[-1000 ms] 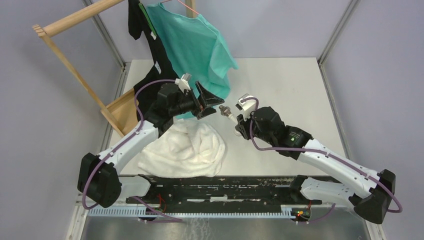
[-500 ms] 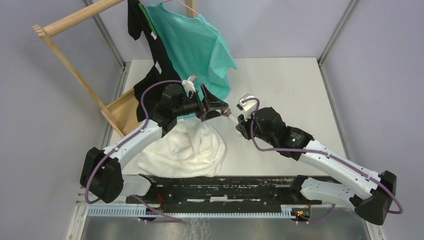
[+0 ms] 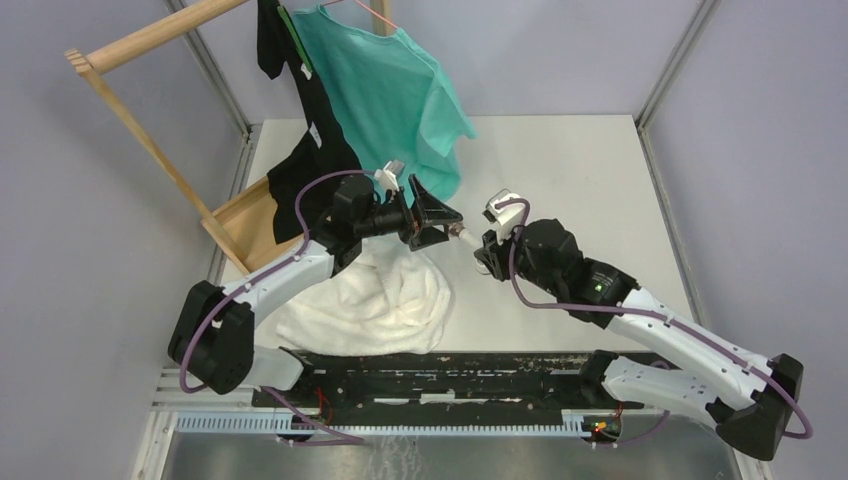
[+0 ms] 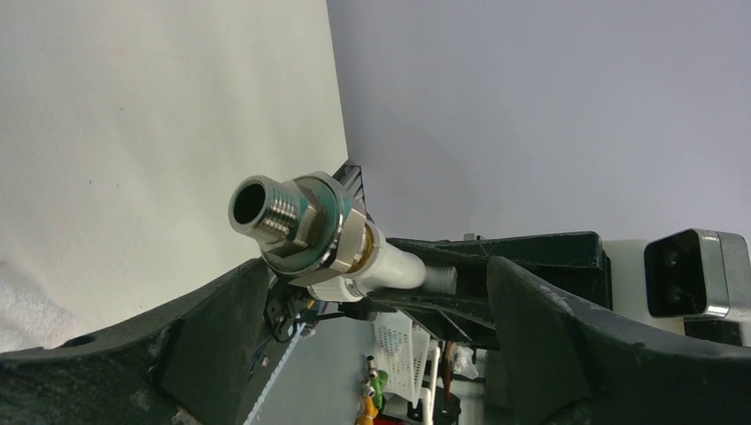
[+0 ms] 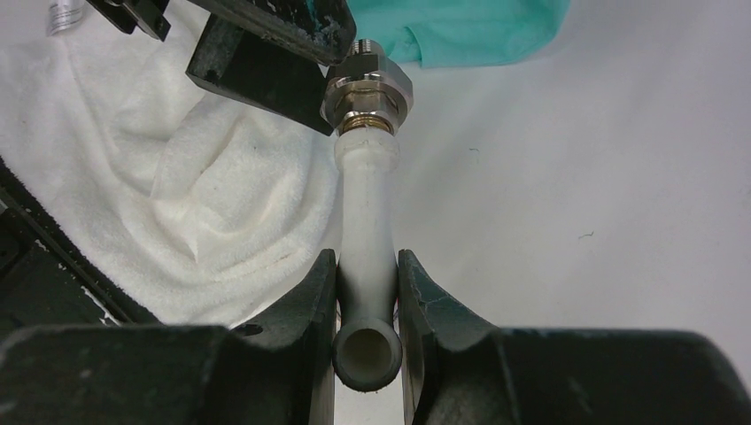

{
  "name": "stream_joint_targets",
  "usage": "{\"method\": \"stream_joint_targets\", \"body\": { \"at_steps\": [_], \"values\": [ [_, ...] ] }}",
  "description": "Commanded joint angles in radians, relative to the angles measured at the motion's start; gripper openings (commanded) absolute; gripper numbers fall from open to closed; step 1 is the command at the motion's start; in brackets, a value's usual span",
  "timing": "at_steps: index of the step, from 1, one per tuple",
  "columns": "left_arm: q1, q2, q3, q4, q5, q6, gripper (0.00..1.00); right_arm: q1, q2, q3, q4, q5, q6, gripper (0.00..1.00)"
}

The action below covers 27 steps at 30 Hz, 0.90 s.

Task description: Install the water faucets

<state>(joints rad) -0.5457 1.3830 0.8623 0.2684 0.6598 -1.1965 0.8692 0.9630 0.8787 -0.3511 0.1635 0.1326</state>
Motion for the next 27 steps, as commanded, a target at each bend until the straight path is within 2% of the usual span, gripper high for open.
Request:
{"method": "stream_joint_targets", "body": {
  "at_steps": [1,10,19,24,27],
  "values": [
    [0.006,-0.021,0.020,-0.016,0.059,0.059,0.99,-0.011,-0.066,0.003,0.137,-0.045,0.001,0.00],
    [0.051,-0.095,0.006,-0.097,0.111,0.178,1.00,-0.158,-0.089,-0.035,0.185,-0.234,0.108,0.01],
    [0.054,-0.040,0.005,-0.100,0.126,0.198,0.99,-0.207,0.027,-0.081,0.245,-0.285,0.156,0.00],
    [0.079,-0.049,0.076,-0.284,0.123,0.363,0.99,-0.272,0.040,-0.107,0.313,-0.377,0.213,0.00],
    [0.102,-0.108,0.117,-0.396,0.053,0.483,0.99,-0.325,0.035,-0.117,0.333,-0.447,0.247,0.00]
  ]
}}
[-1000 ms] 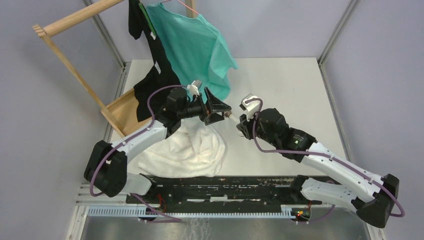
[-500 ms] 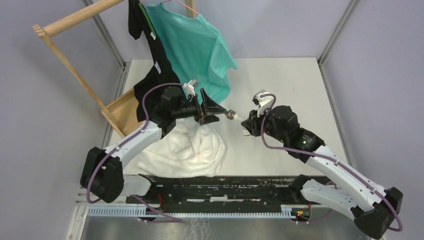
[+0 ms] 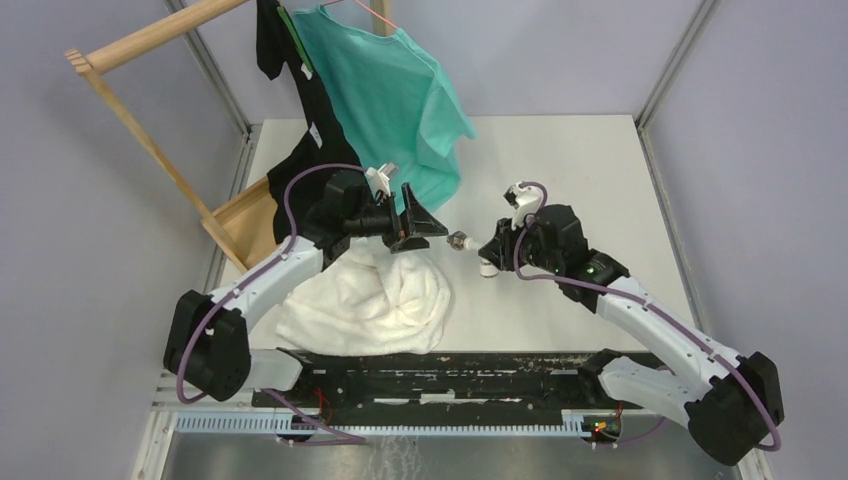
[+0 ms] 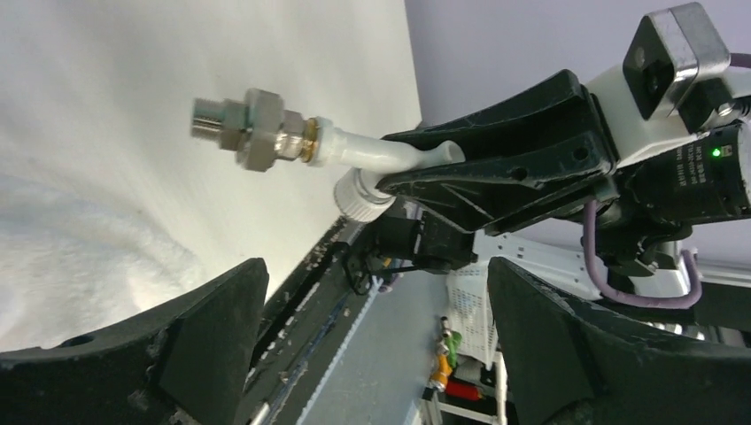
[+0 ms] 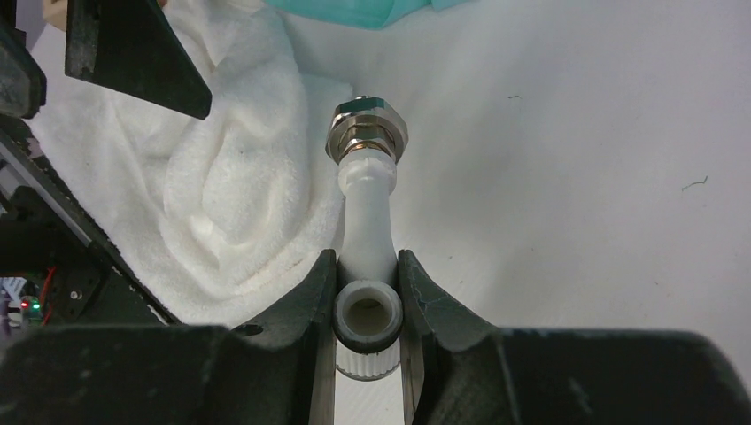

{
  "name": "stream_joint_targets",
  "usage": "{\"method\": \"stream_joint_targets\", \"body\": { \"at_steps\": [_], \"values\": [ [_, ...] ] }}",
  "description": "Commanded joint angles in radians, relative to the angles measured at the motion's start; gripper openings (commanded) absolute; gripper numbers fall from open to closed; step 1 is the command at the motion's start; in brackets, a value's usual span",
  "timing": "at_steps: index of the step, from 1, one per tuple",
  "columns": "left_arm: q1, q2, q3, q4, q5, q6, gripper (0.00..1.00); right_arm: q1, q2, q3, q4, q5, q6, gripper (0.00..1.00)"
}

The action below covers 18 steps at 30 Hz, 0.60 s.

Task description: Install the water faucets

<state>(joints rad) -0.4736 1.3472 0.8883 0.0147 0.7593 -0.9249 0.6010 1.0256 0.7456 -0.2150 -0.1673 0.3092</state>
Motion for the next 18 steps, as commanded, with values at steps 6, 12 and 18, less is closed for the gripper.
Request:
{"method": "stream_joint_targets", "body": {
  "at_steps": [6,12,18],
  "values": [
    [0.057,-0.210,0.045,-0.143,-0.210,0.285,0.99,-0.192,-0.053,0.015,0.299,-0.329,0.210,0.00],
    [0.135,-0.186,0.004,0.004,0.036,0.199,0.99,-0.273,-0.060,0.024,0.450,-0.490,0.374,0.01],
    [0.169,-0.180,-0.088,0.261,0.159,0.019,0.99,-0.306,-0.031,0.036,0.616,-0.636,0.536,0.01]
  ]
}}
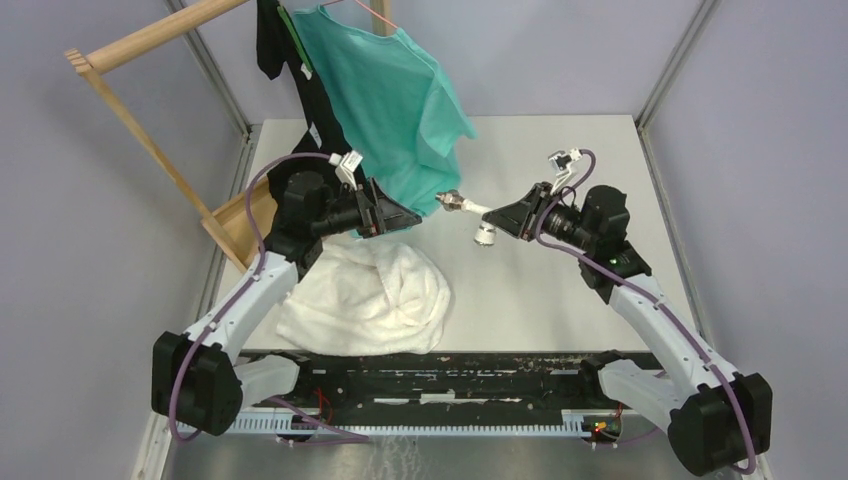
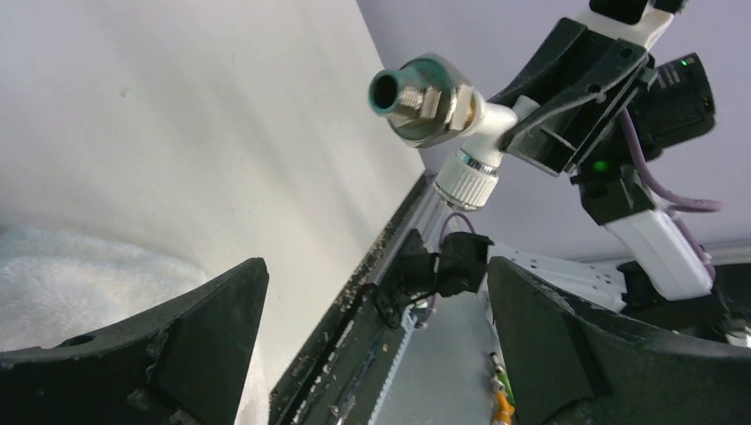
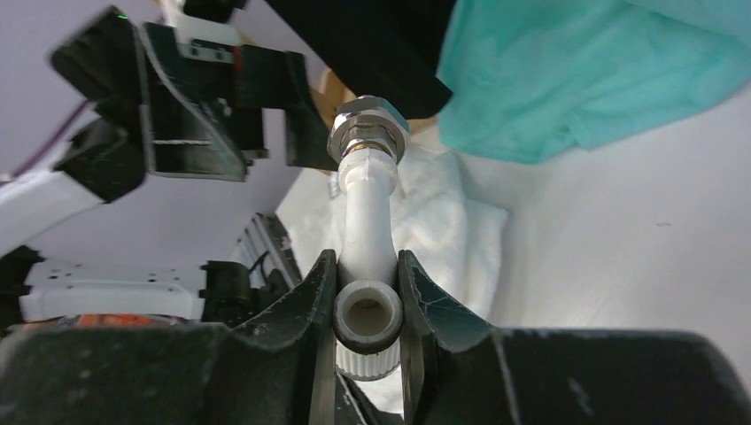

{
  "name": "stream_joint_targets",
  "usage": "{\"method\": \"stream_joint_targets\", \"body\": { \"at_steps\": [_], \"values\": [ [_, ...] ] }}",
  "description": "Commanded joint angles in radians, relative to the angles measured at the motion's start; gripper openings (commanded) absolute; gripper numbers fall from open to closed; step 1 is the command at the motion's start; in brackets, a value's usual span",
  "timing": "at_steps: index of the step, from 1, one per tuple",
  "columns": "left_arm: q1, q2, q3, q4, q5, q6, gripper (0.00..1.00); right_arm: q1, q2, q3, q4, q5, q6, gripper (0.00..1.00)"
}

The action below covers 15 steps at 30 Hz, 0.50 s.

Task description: Install the water faucets

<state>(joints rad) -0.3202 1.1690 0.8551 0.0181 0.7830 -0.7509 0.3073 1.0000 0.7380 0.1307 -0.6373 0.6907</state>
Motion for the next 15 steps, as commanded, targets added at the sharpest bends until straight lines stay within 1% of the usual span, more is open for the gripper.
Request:
{"method": "stream_joint_targets", "body": {
  "at_steps": [1,5,6,11,15],
  "values": [
    [0.016,-0.001,-0.074,0.320,0.147,-0.194,0.99,-0.011,0.002,0.047,0.294,-0.182,0.176,0.01],
    [0.017,0.012,-0.128,0.510,0.182,-0.316,0.99,-0.012,0.028,0.053,0.394,-0.232,0.261,0.01],
    [0.017,0.019,-0.144,0.606,0.189,-0.357,0.99,-0.012,0.037,0.055,0.419,-0.243,0.282,0.01],
    [0.017,0.057,-0.201,0.950,0.236,-0.573,0.99,-0.011,0.075,0.051,0.536,-0.277,0.374,0.01],
    [0.016,0.079,-0.213,1.088,0.243,-0.665,0.99,-0.011,0.098,0.043,0.625,-0.303,0.440,0.01]
  ]
}}
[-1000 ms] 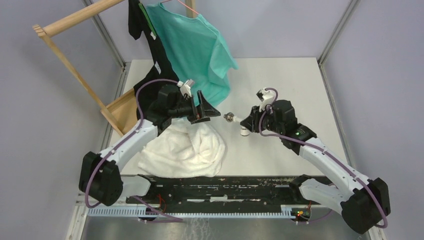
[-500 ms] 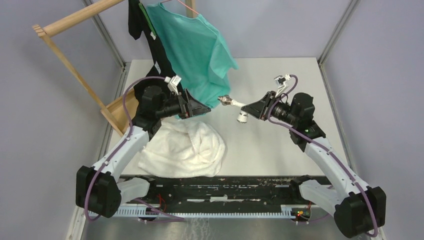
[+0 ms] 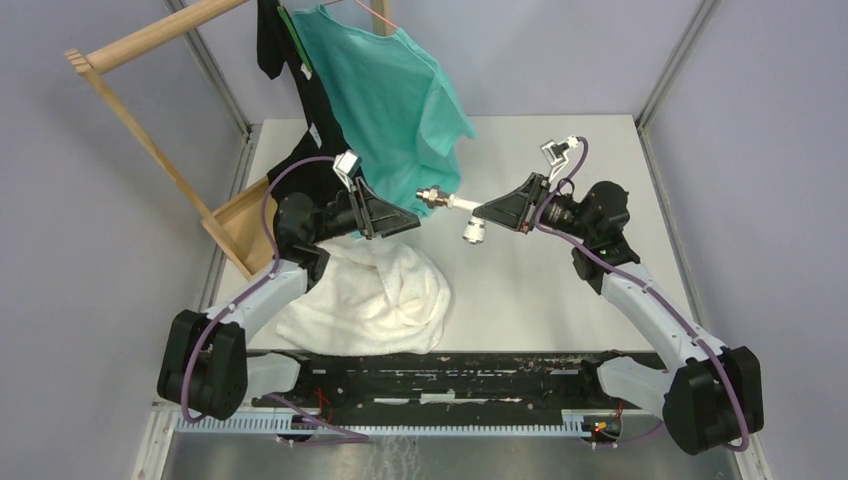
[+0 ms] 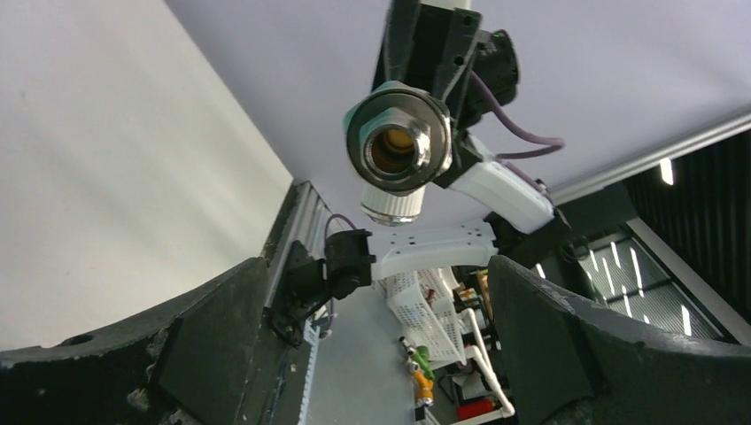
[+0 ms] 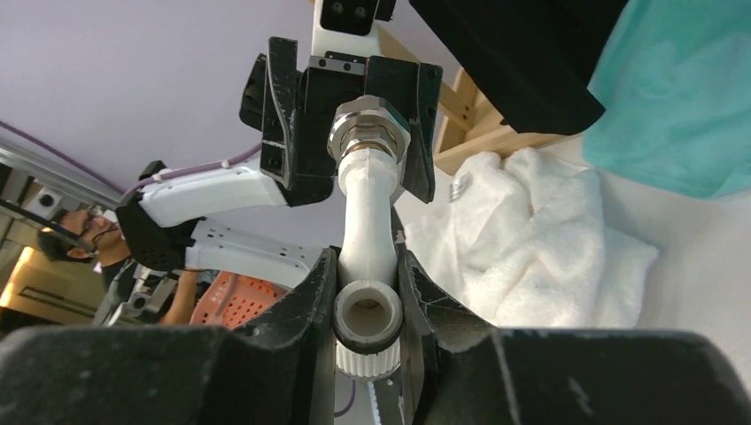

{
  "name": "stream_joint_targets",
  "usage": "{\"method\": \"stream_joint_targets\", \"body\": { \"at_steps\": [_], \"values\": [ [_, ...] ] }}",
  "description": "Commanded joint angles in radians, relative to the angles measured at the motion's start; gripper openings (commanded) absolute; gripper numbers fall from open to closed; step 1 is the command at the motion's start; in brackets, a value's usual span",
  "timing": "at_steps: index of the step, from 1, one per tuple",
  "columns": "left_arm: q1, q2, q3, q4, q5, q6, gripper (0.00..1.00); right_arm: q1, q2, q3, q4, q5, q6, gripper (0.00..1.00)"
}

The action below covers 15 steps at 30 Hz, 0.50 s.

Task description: Install the water faucets

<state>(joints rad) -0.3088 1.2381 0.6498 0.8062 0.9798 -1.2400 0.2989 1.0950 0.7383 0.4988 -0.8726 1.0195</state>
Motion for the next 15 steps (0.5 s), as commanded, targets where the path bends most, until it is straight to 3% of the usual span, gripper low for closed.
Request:
{"method": "stream_joint_targets", "body": {
  "at_steps": [1,7,15],
  "values": [
    [0.003,0.015,-0.010,0.333,0.047,-0.196,0.99,-0.003,0.006,0.042,0.278,-0.079,0.123,0.01],
    [-0.017,0.060,0.007,0.478,0.071,-0.301,0.99,-0.001,0.010,0.048,0.298,-0.121,0.143,0.00],
    [-0.048,0.055,0.045,0.400,0.087,-0.241,0.99,0.039,0.029,0.065,0.251,-0.159,0.099,0.01]
  ]
}}
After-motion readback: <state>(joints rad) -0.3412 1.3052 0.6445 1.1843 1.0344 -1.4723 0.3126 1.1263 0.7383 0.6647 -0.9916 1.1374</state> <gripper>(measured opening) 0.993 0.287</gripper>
